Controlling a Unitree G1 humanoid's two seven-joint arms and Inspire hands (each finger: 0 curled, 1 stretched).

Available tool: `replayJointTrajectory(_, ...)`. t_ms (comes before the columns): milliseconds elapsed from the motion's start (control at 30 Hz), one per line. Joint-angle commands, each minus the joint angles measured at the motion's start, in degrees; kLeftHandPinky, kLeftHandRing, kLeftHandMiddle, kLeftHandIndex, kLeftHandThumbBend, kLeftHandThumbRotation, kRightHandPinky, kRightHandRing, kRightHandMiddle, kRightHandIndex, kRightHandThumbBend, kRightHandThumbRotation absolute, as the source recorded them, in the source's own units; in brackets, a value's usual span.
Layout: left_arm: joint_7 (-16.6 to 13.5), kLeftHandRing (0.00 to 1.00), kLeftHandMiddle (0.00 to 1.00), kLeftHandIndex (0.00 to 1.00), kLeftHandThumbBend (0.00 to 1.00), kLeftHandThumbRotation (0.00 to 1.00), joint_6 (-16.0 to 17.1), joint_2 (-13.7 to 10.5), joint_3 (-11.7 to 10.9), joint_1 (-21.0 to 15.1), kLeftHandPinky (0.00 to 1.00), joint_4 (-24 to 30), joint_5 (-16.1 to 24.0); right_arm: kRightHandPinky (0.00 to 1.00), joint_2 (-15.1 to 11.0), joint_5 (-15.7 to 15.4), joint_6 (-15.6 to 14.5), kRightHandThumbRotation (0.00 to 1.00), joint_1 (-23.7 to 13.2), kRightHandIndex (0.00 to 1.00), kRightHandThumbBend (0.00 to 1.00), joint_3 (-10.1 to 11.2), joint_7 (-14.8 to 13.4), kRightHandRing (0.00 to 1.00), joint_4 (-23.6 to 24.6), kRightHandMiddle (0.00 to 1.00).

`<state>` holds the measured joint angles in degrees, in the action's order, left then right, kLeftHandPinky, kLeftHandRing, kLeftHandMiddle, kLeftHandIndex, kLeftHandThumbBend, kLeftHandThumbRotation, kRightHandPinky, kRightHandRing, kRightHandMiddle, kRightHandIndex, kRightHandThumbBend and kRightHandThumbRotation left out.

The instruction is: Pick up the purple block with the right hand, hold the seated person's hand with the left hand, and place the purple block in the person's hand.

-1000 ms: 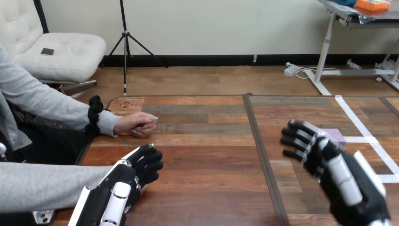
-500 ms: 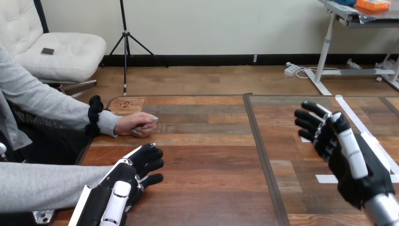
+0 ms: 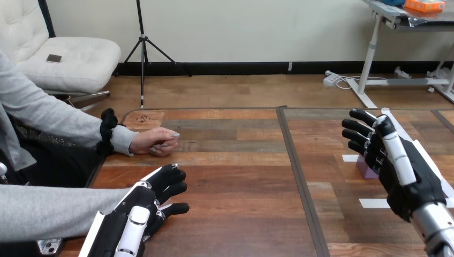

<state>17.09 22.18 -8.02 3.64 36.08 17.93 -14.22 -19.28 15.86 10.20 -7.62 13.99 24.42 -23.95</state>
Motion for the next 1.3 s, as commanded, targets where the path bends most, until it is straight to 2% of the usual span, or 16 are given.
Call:
replayJointTrajectory(0, 0.4, 0.83, 0.82, 0.80, 0.50, 0.91, 0.5, 0.4, -0.4, -3.9, 0.71, 1.1, -0.8, 0.87, -3.4, -3.0, 3.5, 0.84, -12.4, 0.84, 0.69, 0.6, -2.1, 0.85, -9.4, 0.84)
replayJointTrajectory(100, 0.5, 0.82, 0.82, 0.80, 0.48, 0.91, 0.7, 0.4, -0.4, -4.0, 0.70, 1.0, -0.8, 0.86, -3.9, -4.7, 4.2, 0.83, -14.8, 0.83, 0.70, 0.4, -3.8, 0.84, -12.6, 0.83)
replayJointTrajectory(400, 0.7, 0.81, 0.81, 0.78, 0.46, 0.91, 1.4, 0.6, -0.5, -4.4, 0.65, 0.5, -0.8, 0.83, -5.1, -9.1, 6.9, 0.77, -21.4, 0.82, 0.62, -0.5, -7.2, 0.84, -21.9, 0.83)
replayJointTrajectory(567, 0.8, 0.81, 0.81, 0.78, 0.47, 0.91, 1.3, 0.3, -0.7, -4.5, 0.64, 0.6, -0.6, 0.84, -5.7, -11.5, 7.6, 0.69, -25.0, 0.82, 0.67, -1.3, -9.3, 0.85, -27.0, 0.83)
replayJointTrajectory(667, 0.9, 0.81, 0.81, 0.78, 0.48, 0.91, 1.3, 0.2, -0.8, -4.5, 0.64, 0.6, -0.6, 0.84, -6.4, -14.2, 8.5, 0.67, -26.6, 0.82, 0.71, -2.5, -11.5, 0.85, -29.4, 0.84)
replayJointTrajectory(800, 0.9, 0.81, 0.80, 0.77, 0.49, 0.91, 1.2, 0.2, -0.9, -4.6, 0.64, 0.6, -0.8, 0.81, -8.1, -20.2, 10.3, 0.70, -29.0, 0.82, 0.76, -5.9, -16.0, 0.84, -32.8, 0.84)
replayJointTrajectory(867, 0.9, 0.81, 0.80, 0.76, 0.49, 0.91, 1.2, 0.1, -1.0, -4.7, 0.64, 0.6, -0.8, 0.79, -8.5, -21.8, 11.0, 0.71, -29.9, 0.82, 0.77, -6.6, -17.1, 0.83, -34.2, 0.83)
replayJointTrajectory(967, 0.9, 0.81, 0.80, 0.76, 0.49, 0.90, 1.2, 0.2, -1.0, -4.7, 0.64, 0.6, -0.9, 0.78, -8.6, -23.0, 12.1, 0.70, -31.4, 0.82, 0.78, -6.9, -18.3, 0.83, -36.3, 0.83)
replayJointTrajectory(1100, 1.2, 0.80, 0.80, 0.76, 0.49, 0.89, 1.5, 0.2, -1.0, -4.8, 0.66, 0.5, -1.3, 0.76, -8.8, -24.1, 11.8, 0.68, -33.6, 0.81, 0.80, -7.2, -18.9, 0.82, -38.9, 0.82)
replayJointTrajectory(1267, 1.2, 0.81, 0.80, 0.76, 0.48, 0.88, 1.4, 0.3, -0.9, -4.7, 0.73, 0.6, -1.5, 0.74, -9.3, -25.7, 11.5, 0.64, -35.8, 0.81, 0.82, -8.1, -19.8, 0.82, -41.3, 0.83)
